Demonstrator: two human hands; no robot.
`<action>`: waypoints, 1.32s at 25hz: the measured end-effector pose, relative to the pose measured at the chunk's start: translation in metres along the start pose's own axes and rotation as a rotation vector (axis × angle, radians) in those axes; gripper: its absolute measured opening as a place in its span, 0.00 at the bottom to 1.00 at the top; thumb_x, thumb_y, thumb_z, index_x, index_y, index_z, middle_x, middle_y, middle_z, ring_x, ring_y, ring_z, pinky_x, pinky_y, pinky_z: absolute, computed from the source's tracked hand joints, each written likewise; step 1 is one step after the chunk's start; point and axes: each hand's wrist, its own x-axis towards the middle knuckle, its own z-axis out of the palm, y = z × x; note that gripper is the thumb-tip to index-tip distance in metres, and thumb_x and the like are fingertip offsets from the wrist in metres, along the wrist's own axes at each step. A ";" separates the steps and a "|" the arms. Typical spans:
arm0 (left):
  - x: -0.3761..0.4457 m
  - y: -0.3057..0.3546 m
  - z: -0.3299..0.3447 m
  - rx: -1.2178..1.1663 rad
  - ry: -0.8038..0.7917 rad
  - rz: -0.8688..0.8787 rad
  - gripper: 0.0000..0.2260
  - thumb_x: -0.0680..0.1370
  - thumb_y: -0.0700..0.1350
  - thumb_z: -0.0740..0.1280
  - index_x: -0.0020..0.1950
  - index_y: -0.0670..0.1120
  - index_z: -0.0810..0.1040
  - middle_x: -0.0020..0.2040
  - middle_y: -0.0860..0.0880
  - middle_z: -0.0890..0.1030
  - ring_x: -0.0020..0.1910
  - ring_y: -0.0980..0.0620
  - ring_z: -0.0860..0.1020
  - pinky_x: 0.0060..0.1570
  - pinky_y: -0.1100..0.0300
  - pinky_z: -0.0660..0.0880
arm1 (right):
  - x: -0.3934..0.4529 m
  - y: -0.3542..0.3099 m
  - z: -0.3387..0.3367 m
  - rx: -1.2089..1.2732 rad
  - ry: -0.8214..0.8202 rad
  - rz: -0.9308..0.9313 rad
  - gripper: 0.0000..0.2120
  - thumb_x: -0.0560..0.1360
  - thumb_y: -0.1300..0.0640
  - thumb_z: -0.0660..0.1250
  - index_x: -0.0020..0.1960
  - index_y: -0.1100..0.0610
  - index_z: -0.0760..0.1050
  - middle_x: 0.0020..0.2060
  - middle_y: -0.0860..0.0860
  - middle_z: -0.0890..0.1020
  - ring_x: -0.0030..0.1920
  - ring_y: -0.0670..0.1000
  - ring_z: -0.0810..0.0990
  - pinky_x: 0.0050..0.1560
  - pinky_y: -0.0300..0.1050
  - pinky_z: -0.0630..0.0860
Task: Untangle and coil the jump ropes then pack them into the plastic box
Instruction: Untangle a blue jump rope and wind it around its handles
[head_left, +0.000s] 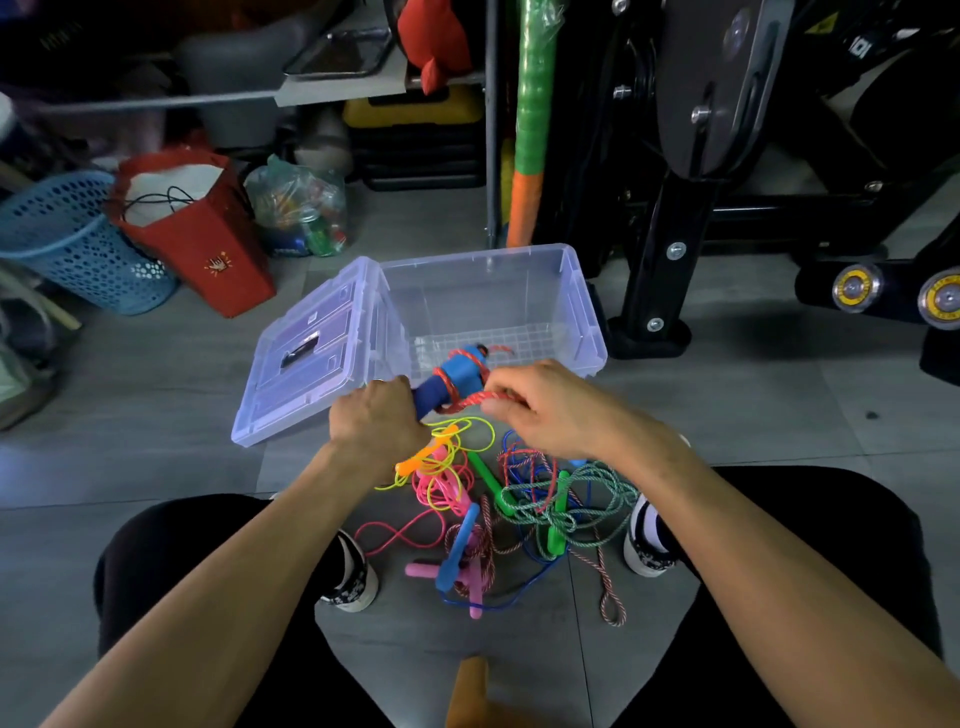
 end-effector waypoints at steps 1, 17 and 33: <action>-0.002 0.001 0.002 0.103 -0.028 0.105 0.12 0.72 0.49 0.66 0.54 0.50 0.74 0.49 0.49 0.80 0.50 0.45 0.79 0.42 0.57 0.70 | 0.002 0.000 -0.005 0.046 0.048 -0.011 0.10 0.80 0.51 0.62 0.43 0.54 0.75 0.32 0.47 0.76 0.32 0.47 0.72 0.34 0.44 0.68; -0.019 -0.027 0.013 -0.375 -0.152 -0.096 0.10 0.69 0.46 0.66 0.49 0.48 0.78 0.42 0.48 0.82 0.39 0.46 0.80 0.38 0.59 0.75 | 0.011 -0.010 0.017 -0.076 -0.100 -0.040 0.14 0.80 0.50 0.60 0.41 0.58 0.74 0.31 0.47 0.74 0.33 0.46 0.72 0.37 0.47 0.70; -0.019 -0.065 0.016 -1.041 0.079 -0.163 0.04 0.69 0.40 0.72 0.36 0.45 0.78 0.29 0.48 0.77 0.30 0.49 0.72 0.30 0.60 0.67 | 0.027 -0.020 0.046 0.052 -0.171 0.034 0.17 0.82 0.50 0.58 0.35 0.51 0.70 0.30 0.46 0.74 0.34 0.50 0.74 0.44 0.46 0.67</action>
